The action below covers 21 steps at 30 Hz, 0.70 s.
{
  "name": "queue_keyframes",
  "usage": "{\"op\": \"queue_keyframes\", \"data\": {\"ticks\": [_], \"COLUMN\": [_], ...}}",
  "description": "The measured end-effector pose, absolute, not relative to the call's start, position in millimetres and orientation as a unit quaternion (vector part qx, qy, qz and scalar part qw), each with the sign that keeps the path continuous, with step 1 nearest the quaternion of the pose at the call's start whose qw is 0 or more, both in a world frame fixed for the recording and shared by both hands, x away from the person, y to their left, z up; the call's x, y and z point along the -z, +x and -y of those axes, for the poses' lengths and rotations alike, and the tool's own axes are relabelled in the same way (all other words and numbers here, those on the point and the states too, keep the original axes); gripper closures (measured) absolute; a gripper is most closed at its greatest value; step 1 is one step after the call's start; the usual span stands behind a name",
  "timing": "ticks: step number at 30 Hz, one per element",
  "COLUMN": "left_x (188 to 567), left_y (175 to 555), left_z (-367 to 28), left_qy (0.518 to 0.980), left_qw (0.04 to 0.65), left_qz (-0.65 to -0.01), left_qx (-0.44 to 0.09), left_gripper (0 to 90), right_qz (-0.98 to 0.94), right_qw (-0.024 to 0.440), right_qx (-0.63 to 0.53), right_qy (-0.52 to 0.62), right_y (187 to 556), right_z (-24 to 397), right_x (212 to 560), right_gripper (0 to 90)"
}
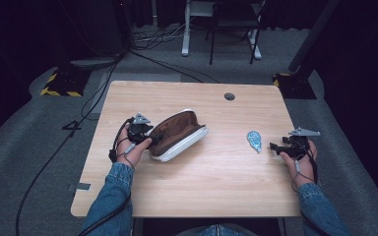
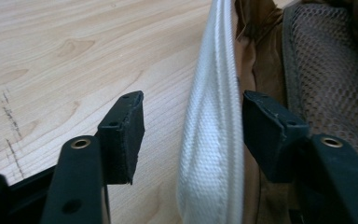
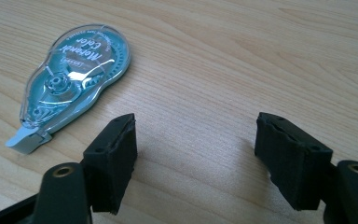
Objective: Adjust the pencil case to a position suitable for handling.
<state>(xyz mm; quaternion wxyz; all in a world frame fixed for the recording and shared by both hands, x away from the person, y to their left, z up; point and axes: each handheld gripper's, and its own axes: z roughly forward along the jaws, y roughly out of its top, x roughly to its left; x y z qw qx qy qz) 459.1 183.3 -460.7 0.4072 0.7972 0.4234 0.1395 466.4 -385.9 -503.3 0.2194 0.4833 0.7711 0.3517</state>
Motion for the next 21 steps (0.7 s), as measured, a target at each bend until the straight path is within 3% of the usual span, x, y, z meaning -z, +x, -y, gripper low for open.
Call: {"op": "queue_keyframes", "data": {"ticks": [7,14,21], "left_x": [467.6,468.4,469.5], "left_y": [466.9,468.0,468.5], "left_z": [-181.2,-180.0,-183.4], "left_qy": [0.801,0.800,0.798], "left_qw": [0.400,0.409,0.418], "left_qz": [-0.430,-0.427,-0.426], "left_qx": [-0.120,-0.100,-0.085], "left_gripper": [54.2,77.2,82.0], "right_qz": [-0.772,-0.772,-0.772], "right_qw": [0.219,0.219,0.219], "right_qx": [-0.353,-0.353,-0.353], "right_qy": [0.481,0.480,0.481], "right_y": [466.1,465.2,464.9], "right_z": [385.8,385.7,385.4], "right_x": [503.3,503.3,503.2], "right_gripper": [30.2,30.7,30.9]}}
